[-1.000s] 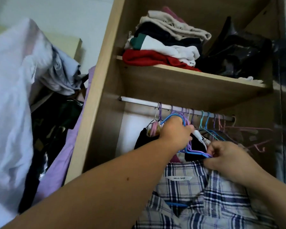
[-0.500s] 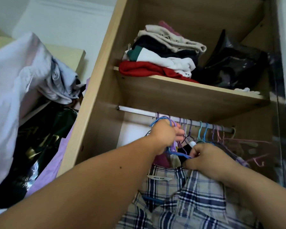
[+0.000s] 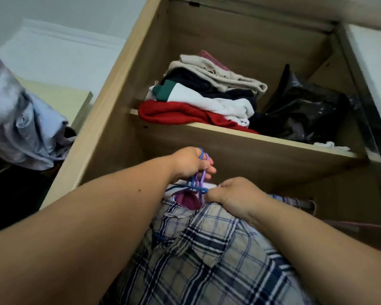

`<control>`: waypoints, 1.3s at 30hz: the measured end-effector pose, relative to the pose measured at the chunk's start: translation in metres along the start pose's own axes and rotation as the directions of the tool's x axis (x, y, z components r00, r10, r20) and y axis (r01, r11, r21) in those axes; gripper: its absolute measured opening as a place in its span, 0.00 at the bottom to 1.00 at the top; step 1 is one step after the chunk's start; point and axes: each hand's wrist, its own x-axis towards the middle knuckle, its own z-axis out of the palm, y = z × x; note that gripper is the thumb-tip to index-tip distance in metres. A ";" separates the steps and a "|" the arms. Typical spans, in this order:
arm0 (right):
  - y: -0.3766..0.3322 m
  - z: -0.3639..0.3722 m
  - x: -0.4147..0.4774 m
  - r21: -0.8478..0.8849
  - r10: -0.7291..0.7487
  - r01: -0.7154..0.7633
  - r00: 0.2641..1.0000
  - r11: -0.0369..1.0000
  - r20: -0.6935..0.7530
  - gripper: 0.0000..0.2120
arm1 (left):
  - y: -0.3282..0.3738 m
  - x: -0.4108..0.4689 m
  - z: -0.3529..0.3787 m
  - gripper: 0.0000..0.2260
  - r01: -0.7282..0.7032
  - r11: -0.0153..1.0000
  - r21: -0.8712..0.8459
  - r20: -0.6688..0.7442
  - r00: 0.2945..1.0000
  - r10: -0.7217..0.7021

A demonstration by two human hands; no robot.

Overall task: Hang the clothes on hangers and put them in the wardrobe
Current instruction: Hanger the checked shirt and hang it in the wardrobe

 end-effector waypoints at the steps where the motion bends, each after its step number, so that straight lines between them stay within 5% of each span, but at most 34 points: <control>1: -0.001 0.004 0.012 0.020 -0.009 0.009 1.000 1.000 -0.011 0.09 | 0.000 0.008 -0.006 0.06 -0.008 1.000 0.023 -0.012 1.000 0.009; 5: -0.003 0.017 0.054 0.059 -0.012 0.014 0.999 0.998 -0.037 0.10 | -0.006 0.038 -0.021 0.05 -0.052 0.993 0.104 -0.091 0.994 0.062; 9: 0.011 0.042 0.092 -0.003 0.024 -0.024 0.998 1.000 -0.059 0.17 | -0.024 0.065 -0.033 0.06 -0.020 0.913 0.408 -0.170 0.981 0.097; 12: 0.019 0.064 0.115 0.000 0.036 -0.036 0.999 0.999 -0.037 0.11 | -0.049 0.082 -0.040 0.08 0.053 0.852 0.521 -0.266 0.959 0.103; 14: 0.020 0.080 0.128 -0.098 0.021 -0.024 0.999 0.995 -0.026 0.13 | -0.069 0.087 -0.046 0.09 0.088 0.847 0.524 -0.316 0.944 0.097; 20: 0.030 0.118 0.155 0.041 0.116 -0.113 0.990 0.993 -0.081 0.10 | -0.111 0.094 -0.058 0.10 0.153 0.804 0.574 -0.350 0.934 0.073; 32: 0.051 0.137 0.160 -0.128 0.156 -0.139 0.979 0.982 0.129 0.16 | -0.158 0.089 -0.063 0.26 0.157 0.788 0.595 -0.299 0.954 0.035; 39: 0.065 0.118 0.158 -0.007 0.101 -0.102 0.973 0.995 0.208 0.06 | -0.169 0.084 -0.059 0.27 0.149 0.844 0.515 -0.411 0.907 0.091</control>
